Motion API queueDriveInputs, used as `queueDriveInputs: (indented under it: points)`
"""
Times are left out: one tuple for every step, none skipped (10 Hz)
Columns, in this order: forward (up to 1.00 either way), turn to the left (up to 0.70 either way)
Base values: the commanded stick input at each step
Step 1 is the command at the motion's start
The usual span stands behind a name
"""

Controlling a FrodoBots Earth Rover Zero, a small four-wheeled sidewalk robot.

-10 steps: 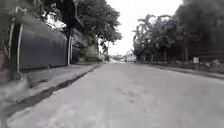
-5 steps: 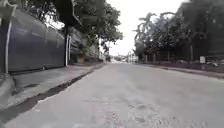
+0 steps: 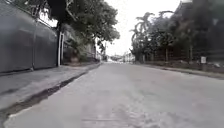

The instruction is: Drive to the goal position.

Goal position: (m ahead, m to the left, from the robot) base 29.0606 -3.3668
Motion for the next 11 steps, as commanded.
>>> queueDriveInputs:
  points:
    - [1.0,0.0]
    - [1.0,0.0]
    - [1.0,0.0]
    - [1.0,0.0]
    - [1.0,0.0]
    - [1.0,0.0]
    - [1.0,0.0]
    - [1.0,0.0]
    - [1.0,0.0]
    - [1.0,0.0]
    - [1.0,0.0]
